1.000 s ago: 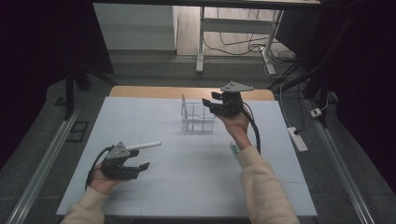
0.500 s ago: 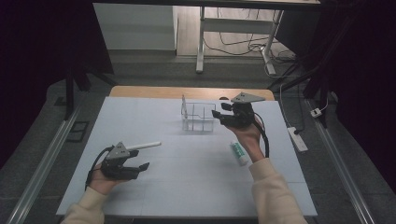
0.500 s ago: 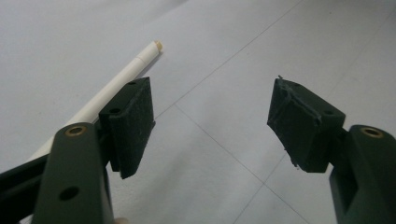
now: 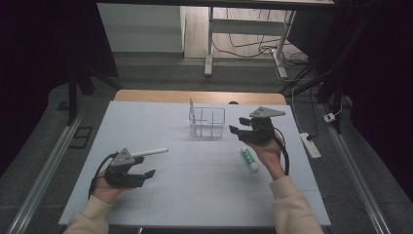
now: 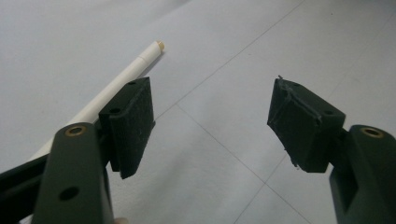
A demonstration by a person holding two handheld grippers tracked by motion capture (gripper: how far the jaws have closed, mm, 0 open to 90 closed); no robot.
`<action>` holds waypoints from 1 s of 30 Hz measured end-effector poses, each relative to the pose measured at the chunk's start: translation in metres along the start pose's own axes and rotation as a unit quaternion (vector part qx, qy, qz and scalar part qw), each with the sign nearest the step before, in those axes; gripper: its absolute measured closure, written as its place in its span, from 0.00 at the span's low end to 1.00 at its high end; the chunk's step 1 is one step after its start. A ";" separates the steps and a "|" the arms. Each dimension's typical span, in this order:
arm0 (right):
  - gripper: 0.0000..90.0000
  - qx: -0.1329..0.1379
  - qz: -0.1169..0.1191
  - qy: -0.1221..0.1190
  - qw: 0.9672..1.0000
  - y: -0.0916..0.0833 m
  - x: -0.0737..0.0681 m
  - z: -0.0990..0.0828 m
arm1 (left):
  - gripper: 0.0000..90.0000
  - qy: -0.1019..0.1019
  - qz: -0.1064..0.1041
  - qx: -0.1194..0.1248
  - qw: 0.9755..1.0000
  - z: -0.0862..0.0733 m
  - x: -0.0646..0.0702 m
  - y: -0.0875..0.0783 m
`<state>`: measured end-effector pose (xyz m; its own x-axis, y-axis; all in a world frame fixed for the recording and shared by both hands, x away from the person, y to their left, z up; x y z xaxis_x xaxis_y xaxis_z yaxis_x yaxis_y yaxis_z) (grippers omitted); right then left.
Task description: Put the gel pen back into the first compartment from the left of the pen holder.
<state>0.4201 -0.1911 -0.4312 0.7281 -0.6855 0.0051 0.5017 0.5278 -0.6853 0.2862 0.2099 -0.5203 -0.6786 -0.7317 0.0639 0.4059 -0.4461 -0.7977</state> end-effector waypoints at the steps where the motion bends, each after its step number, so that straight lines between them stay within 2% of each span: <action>1: 0.49 0.000 0.000 -0.001 1.000 -0.001 0.000 -0.002 | 0.35 -0.002 0.000 0.001 1.000 0.000 0.000 0.000; 17: 0.47 -0.007 -0.006 -0.020 1.000 -0.029 -0.003 -0.063 | 0.35 -0.008 0.000 0.002 1.000 0.000 -0.003 0.000; 30: 0.44 -0.017 -0.012 -0.025 0.999 -0.031 0.002 -0.095 | 0.35 -0.011 0.003 0.006 1.000 -0.001 -0.005 -0.002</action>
<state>0.3618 -0.2569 -0.4795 0.7387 -0.6716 0.0575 0.5036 0.4932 -0.7093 0.2881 0.2148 -0.5198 -0.6627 -0.7453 0.0732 0.4165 -0.4480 -0.7911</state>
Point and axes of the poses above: each handheld gripper's, and its own axes: y roughly forward along the jaws, z roughly out of its top, x roughly to its right, the point moved 2 cm from there along y, roughly forward along the jaws, and after that the axes turned 14 degrees about -x, right-handed, at the moved point
